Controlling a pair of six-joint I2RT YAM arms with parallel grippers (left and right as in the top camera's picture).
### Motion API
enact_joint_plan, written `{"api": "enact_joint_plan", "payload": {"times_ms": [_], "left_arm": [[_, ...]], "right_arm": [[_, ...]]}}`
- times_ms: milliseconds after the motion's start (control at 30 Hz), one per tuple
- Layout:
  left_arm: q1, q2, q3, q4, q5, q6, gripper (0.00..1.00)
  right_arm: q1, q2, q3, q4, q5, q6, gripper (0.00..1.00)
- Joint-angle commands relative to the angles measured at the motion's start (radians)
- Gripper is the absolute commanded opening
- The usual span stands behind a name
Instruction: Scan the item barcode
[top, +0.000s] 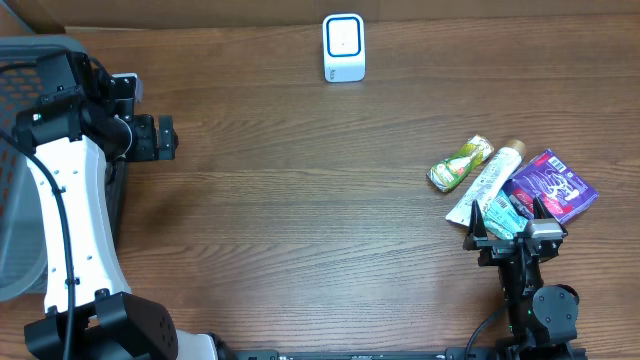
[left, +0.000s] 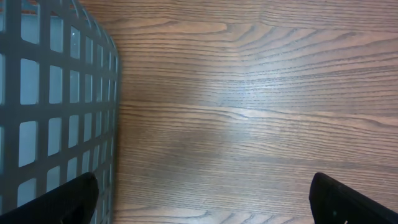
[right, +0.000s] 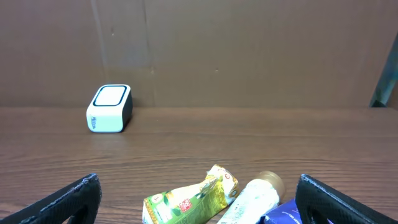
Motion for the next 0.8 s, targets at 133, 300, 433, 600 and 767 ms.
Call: {"api": "enact_joint_plan", "payload": {"times_ms": [133,300,433,600,767], "left_arm": [[0.002,-0.021,-0.005,0.0,0.003,0.026,0.99],[-0.019,-0.097,-0.005,0.0,0.003,0.026,1.0],[-0.05,-0.201,-0.005,0.0,0.003,0.026,1.0],[-0.124,-0.352,-0.045,0.0,0.003,0.026,1.0],[-0.214,-0.526,-0.185,0.002,-0.119,0.049,0.99]], "right_arm": [[-0.004,-0.012,-0.011,0.006,-0.008,-0.004,1.0],[-0.004,-0.012,-0.011,0.006,-0.008,-0.004,1.0],[-0.004,-0.012,-0.011,0.006,-0.008,-0.004,1.0],[-0.004,-0.012,-0.011,0.006,-0.008,-0.004,1.0],[-0.004,-0.012,-0.011,0.006,-0.008,-0.004,1.0]]}}
